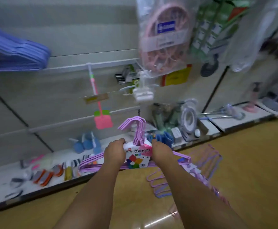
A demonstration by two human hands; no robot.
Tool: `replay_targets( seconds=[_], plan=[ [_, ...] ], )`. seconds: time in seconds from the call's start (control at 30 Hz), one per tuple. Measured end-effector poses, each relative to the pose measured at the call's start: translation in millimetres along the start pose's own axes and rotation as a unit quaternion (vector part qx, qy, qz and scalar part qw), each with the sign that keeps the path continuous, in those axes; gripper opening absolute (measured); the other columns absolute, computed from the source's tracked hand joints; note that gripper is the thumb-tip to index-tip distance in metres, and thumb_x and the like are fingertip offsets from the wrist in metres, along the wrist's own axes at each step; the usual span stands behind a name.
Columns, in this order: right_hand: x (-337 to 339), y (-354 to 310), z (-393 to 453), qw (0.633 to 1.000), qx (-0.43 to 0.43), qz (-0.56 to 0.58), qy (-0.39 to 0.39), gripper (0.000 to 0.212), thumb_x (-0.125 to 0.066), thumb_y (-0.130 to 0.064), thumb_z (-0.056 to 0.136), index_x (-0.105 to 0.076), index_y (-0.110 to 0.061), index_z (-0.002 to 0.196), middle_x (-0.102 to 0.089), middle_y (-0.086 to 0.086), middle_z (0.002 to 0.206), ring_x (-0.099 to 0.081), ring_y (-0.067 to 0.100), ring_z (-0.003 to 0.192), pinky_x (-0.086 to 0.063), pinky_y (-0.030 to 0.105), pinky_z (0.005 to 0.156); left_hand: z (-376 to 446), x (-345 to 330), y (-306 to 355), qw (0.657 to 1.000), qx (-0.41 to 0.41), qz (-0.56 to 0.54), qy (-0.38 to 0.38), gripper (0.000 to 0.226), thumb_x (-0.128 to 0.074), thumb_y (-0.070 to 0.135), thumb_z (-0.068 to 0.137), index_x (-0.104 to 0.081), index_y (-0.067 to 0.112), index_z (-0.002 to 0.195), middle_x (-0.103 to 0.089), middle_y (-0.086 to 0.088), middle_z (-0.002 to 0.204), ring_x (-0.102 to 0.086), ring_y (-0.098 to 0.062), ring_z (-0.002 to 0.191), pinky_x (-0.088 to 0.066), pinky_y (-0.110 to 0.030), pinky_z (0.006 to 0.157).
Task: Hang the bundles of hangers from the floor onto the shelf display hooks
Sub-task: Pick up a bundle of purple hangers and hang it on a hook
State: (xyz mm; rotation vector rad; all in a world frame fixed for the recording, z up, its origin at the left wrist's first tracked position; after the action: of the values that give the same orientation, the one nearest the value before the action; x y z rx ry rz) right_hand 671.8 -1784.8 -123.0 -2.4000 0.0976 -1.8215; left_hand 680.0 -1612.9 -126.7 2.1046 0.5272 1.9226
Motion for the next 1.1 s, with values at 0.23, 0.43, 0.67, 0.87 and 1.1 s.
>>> replay_targets(
  seconds=[0.23, 0.43, 0.67, 0.87, 1.1],
  plan=[
    [-15.1, -164.1, -20.9, 0.991, 0.126, -0.03, 0.014, 0.032, -0.041, -0.005, 0.093, -0.04, -0.008, 0.125, -0.058, 0.014, 0.121, -0.057, 0.031, 0.111, -0.044, 0.042, 0.09, -64.7, 68.8, -148.4, 0.991, 0.125, -0.011, 0.053, 0.039, -0.046, -0.004, 0.085, -0.058, 0.015, 0.117, -0.066, -0.012, 0.108, -0.061, -0.03, 0.098, -0.044, -0.036, 0.071],
    [-44.0, -313.6, -63.9, 0.976, 0.214, -0.041, 0.018, 0.033, -0.038, -0.006, 0.096, -0.05, -0.013, 0.126, -0.059, 0.011, 0.12, -0.057, 0.029, 0.11, -0.042, 0.035, 0.091, -141.4, 121.6, -283.7, 0.976, 0.202, -0.03, 0.079, 0.031, -0.049, 0.003, 0.084, -0.059, 0.015, 0.111, -0.066, -0.011, 0.107, -0.061, -0.03, 0.099, -0.05, -0.035, 0.075],
    [-83.0, -468.6, -123.0, 0.957, 0.284, -0.061, 0.002, 0.031, -0.038, -0.008, 0.096, -0.053, -0.014, 0.122, -0.063, 0.01, 0.119, -0.06, 0.028, 0.11, -0.046, 0.036, 0.089, -233.5, 172.8, -419.1, 0.951, 0.278, -0.045, 0.126, 0.032, -0.049, 0.007, 0.087, -0.06, 0.019, 0.115, -0.068, -0.008, 0.106, -0.062, -0.027, 0.097, -0.045, -0.031, 0.071],
    [-116.5, -569.9, -157.2, 0.941, 0.325, -0.096, -0.009, 0.032, -0.042, -0.009, 0.094, -0.05, -0.015, 0.124, -0.062, 0.009, 0.117, -0.059, 0.028, 0.109, -0.046, 0.037, 0.088, -291.4, 203.5, -502.3, 0.928, 0.345, -0.029, 0.135, 0.022, -0.048, 0.011, 0.088, -0.06, 0.02, 0.104, -0.067, -0.002, 0.101, -0.062, -0.024, 0.092, -0.05, -0.034, 0.073],
    [-144.8, -682.5, -188.7, 0.892, 0.419, -0.17, -0.002, 0.042, -0.044, -0.006, 0.091, -0.041, -0.01, 0.133, -0.055, 0.012, 0.125, -0.05, 0.031, 0.118, -0.039, 0.041, 0.096, -347.5, 230.5, -587.2, 0.881, 0.447, -0.036, 0.15, 0.023, -0.046, 0.008, 0.088, -0.059, 0.017, 0.104, -0.065, -0.005, 0.103, -0.061, -0.026, 0.096, -0.041, -0.03, 0.068]
  ],
)
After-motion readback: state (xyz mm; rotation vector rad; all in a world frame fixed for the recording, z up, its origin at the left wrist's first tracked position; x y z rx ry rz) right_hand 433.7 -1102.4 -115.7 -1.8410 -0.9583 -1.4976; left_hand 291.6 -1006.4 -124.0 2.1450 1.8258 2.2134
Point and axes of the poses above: each hand's wrist, its own z-axis towards the middle knuckle, its own x-axis out of the back of the hand, y = z × x, the point moved 10 cm from there along z, towards the middle knuckle
